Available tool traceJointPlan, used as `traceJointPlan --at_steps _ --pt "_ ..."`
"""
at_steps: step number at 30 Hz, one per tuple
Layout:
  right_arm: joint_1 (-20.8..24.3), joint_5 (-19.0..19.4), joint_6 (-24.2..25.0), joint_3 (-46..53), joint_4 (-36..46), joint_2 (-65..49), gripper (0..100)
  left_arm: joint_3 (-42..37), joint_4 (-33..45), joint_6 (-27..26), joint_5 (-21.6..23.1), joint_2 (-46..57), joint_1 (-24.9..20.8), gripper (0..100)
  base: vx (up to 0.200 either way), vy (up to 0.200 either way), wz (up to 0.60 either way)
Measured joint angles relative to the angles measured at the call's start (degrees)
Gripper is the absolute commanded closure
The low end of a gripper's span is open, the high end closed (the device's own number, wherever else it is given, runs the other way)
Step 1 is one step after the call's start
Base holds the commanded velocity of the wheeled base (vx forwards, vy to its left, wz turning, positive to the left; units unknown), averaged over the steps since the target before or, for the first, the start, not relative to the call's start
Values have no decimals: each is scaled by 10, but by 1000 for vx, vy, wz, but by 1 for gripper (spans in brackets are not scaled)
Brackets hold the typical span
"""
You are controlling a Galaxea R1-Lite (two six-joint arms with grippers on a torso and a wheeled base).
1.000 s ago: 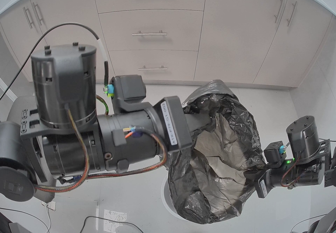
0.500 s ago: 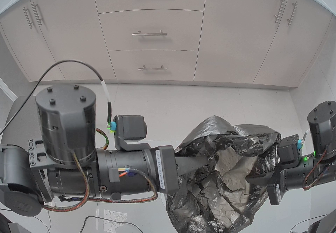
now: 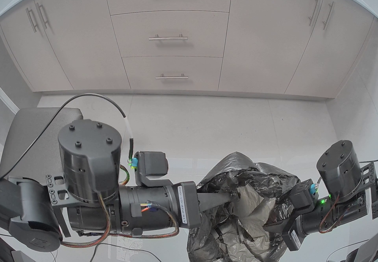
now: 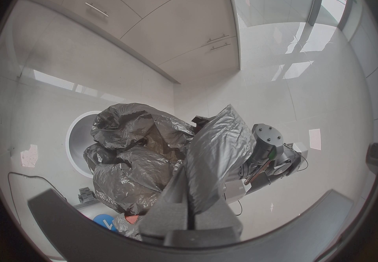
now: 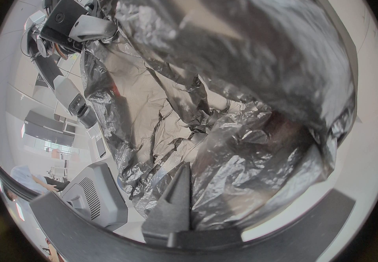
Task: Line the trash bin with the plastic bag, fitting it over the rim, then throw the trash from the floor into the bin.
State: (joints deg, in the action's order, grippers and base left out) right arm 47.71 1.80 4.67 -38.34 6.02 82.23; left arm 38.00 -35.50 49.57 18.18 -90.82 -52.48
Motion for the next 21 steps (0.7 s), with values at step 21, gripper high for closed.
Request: traceJointPlan --at_steps 21 --pt "-59 49 0 72 -227 127 100 -34 -109 -1 21 -90 39 100 0 0 0"
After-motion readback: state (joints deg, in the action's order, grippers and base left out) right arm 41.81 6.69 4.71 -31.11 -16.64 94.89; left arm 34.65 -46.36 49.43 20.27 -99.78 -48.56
